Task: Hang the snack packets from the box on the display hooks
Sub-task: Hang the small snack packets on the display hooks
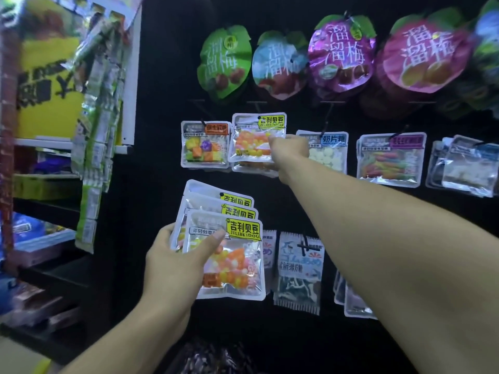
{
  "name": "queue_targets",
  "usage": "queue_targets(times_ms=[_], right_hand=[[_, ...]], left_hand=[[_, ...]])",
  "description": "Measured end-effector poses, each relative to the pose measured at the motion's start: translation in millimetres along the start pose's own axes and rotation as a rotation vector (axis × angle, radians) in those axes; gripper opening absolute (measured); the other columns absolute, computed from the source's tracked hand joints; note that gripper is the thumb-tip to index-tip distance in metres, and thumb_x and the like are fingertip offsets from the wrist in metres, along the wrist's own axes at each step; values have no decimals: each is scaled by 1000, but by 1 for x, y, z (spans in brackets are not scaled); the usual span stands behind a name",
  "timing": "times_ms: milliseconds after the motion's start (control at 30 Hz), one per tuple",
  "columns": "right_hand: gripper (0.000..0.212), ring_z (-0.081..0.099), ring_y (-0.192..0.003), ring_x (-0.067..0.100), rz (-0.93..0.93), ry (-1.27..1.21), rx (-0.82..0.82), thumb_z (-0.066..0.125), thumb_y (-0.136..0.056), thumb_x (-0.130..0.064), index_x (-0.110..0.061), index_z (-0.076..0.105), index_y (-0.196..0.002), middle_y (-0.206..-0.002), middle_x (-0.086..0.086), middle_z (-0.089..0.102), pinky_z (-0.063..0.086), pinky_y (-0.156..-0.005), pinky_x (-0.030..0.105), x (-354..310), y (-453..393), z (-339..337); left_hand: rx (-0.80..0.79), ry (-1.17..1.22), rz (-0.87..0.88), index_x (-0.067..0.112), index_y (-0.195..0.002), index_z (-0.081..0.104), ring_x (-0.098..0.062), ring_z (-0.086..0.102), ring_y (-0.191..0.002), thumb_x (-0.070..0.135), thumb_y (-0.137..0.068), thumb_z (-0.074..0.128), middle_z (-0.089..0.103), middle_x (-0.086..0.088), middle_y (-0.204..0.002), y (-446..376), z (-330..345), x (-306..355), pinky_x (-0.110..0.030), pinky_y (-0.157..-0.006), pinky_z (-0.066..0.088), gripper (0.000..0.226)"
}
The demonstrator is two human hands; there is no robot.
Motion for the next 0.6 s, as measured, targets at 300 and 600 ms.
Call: queue_targets(times_ms=[300,600], right_hand=[[4,66,-80,22,42,-84,60,57,-92,-14,-13,61,-94,-102,8,70,57,-74,30,5,8,9],[15,73,-85,32,-24,112,133,70,-89,-22,-13,58,-86,-95,8,67,66,-75,51,6,-6,7]], left_hand=[[0,17,-37,28,-111,69,-17,81,-82,25,-81,90,82,3,-90,-4,-7,-11,-39,-71,62,36],[-17,43,-62,22,-114,71,-19,82,-83,22,-78,90,83,2,-93,1,-4,-18,-40,-74,63,41]])
Point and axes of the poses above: each hand's wrist, its own y-axis away from the middle knuckle, its own z-axis out of the palm, x = y × z, the point moved 3 cm from there along -y, towards the middle knuckle
